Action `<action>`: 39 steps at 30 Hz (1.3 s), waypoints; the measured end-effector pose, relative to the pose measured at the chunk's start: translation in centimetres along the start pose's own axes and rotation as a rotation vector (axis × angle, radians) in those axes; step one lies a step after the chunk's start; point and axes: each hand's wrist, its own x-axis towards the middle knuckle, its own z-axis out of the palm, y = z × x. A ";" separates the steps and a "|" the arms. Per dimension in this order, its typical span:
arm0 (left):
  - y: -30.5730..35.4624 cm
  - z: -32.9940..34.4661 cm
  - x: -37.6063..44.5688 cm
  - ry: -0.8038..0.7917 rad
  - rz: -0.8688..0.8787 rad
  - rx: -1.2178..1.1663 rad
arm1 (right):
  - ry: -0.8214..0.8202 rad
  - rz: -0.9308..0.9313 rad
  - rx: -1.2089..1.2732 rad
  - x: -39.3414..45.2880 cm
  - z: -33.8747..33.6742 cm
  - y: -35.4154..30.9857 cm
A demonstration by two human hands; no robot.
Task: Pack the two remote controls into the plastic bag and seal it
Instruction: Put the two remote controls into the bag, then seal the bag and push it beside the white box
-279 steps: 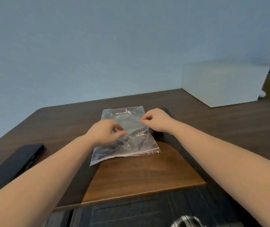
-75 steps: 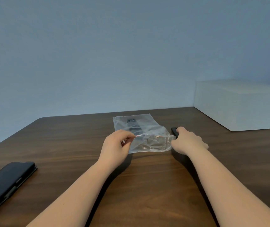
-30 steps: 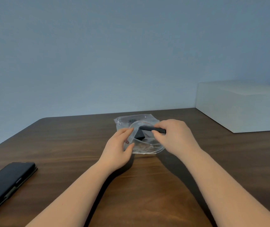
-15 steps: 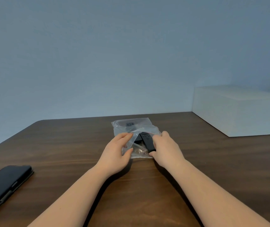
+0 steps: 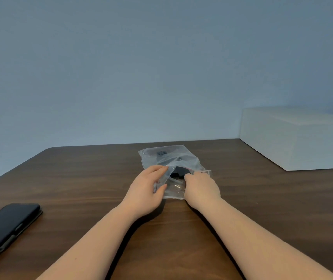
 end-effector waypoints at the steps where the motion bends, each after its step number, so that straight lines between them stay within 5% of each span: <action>1: 0.0 0.0 0.0 -0.002 0.002 0.003 | -0.016 0.009 -0.026 0.4 0.1 -0.1; 10: -0.1 0.1 -0.1 -0.039 0.026 0.049 | -0.112 0.061 -0.152 2.9 0.4 -0.6; 16: 0.1 -0.5 0.0 -0.087 0.023 0.177 | -0.051 0.007 0.111 2.1 -0.6 1.0; 27: 0.8 -2.6 -0.2 0.063 -0.008 0.127 | 0.445 -0.209 0.335 0.6 -4.3 1.3; 32: 1.0 -3.2 0.0 0.136 -0.144 -0.043 | 0.234 -0.388 0.278 0.4 -3.9 1.0; 39: 0.8 -3.5 0.3 0.193 -0.257 -0.227 | 0.122 -0.356 0.328 0.4 -3.7 0.8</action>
